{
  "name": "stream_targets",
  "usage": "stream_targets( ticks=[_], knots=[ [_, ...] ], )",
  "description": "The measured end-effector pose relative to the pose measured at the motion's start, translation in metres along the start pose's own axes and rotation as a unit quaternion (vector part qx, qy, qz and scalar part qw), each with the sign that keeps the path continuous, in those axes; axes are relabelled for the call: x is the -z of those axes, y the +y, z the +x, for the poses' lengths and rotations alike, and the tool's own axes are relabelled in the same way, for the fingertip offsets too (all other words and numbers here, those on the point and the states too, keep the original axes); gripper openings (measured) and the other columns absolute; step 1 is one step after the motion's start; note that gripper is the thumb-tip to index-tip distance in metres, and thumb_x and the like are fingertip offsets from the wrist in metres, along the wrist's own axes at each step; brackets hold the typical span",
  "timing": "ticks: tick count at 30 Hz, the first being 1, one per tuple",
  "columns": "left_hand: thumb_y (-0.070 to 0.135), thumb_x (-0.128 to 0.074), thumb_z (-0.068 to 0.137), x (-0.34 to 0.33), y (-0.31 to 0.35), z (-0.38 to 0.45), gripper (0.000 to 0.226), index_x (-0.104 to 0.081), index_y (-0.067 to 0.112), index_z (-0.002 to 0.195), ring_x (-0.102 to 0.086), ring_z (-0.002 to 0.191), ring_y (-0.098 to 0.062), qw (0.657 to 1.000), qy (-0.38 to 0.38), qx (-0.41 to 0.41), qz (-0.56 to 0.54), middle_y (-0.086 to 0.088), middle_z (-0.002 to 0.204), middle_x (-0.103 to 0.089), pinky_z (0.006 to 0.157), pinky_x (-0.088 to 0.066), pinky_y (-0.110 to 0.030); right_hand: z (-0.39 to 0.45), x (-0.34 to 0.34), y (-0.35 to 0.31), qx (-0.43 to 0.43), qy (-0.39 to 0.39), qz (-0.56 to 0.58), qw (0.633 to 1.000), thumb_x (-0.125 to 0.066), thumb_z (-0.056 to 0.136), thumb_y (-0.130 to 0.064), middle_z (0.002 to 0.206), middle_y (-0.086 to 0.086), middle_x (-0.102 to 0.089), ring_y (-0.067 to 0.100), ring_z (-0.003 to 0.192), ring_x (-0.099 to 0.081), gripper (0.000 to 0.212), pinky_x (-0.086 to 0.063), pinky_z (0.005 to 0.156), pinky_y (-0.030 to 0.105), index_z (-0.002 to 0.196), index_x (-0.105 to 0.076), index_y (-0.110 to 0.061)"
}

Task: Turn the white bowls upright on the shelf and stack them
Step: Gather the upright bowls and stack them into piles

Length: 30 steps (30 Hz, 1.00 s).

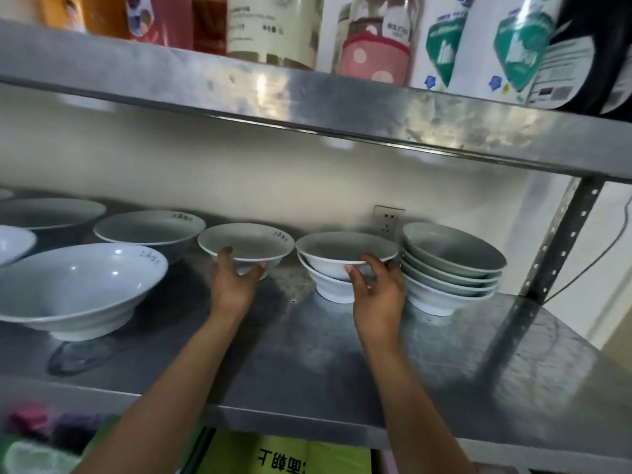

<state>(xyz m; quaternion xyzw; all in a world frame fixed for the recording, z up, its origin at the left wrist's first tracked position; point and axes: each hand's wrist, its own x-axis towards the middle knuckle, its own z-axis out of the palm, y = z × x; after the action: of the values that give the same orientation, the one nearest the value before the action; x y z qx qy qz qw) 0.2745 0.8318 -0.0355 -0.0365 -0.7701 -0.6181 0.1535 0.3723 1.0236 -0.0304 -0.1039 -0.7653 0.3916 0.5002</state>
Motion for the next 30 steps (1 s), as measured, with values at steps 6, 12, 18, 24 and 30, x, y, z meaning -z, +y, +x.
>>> stream_targets(
  ticks=[6,12,18,24,30],
  knots=[
    [0.034,-0.071,0.082,-0.003,-0.005,0.007,0.056,-0.048,0.012,0.128,-0.051,0.119,-0.032,0.999,0.031,-0.007,0.016,-0.017,0.129,-0.055,0.093,-0.040,-0.032,-0.007,0.001,0.000,0.012,-0.001,-0.116,0.993,-0.070,0.083,-0.037,0.135,0.009,-0.050,0.021,0.122,-0.044,0.033,-0.033,0.092,0.019,0.113,-0.068,-0.023],
    [0.035,-0.073,0.079,-0.001,-0.010,0.014,0.050,-0.053,0.010,0.118,-0.054,0.112,-0.034,0.997,0.036,-0.032,0.058,-0.017,0.121,-0.059,0.087,-0.042,-0.033,-0.011,-0.004,0.010,-0.014,0.000,-0.173,0.985,-0.068,0.084,-0.040,0.147,0.012,-0.035,0.028,0.135,-0.033,0.031,-0.030,0.108,0.032,0.111,-0.070,-0.024],
    [0.035,-0.078,0.075,0.000,-0.013,0.013,0.042,-0.058,0.014,0.105,-0.060,0.096,-0.032,0.997,0.065,-0.041,0.027,-0.015,0.101,-0.065,0.077,-0.042,-0.030,-0.007,-0.001,0.015,-0.017,-0.039,-0.183,0.982,-0.063,0.088,-0.039,0.142,0.012,-0.044,0.027,0.131,-0.038,0.031,-0.030,0.108,0.034,0.112,-0.068,-0.021],
    [0.040,-0.078,0.071,0.005,-0.011,0.008,0.036,-0.057,0.025,0.095,-0.061,0.084,-0.025,0.989,0.117,-0.078,-0.042,-0.005,0.088,-0.065,0.078,-0.053,-0.041,-0.008,-0.004,0.015,-0.010,-0.017,-0.185,0.982,-0.066,0.086,-0.039,0.136,0.008,-0.051,0.025,0.127,-0.043,0.031,-0.031,0.105,0.032,0.111,-0.069,-0.021],
    [0.036,-0.079,0.072,0.008,0.004,0.002,0.034,-0.058,0.023,0.095,-0.059,0.078,-0.014,0.968,0.173,-0.127,-0.133,-0.007,0.088,-0.064,0.076,-0.054,-0.038,-0.010,-0.004,0.008,-0.031,-0.038,-0.179,0.983,-0.063,0.086,-0.034,0.149,0.009,-0.038,0.026,0.139,-0.031,0.053,-0.025,0.112,0.033,0.135,-0.052,-0.019]
  ],
)
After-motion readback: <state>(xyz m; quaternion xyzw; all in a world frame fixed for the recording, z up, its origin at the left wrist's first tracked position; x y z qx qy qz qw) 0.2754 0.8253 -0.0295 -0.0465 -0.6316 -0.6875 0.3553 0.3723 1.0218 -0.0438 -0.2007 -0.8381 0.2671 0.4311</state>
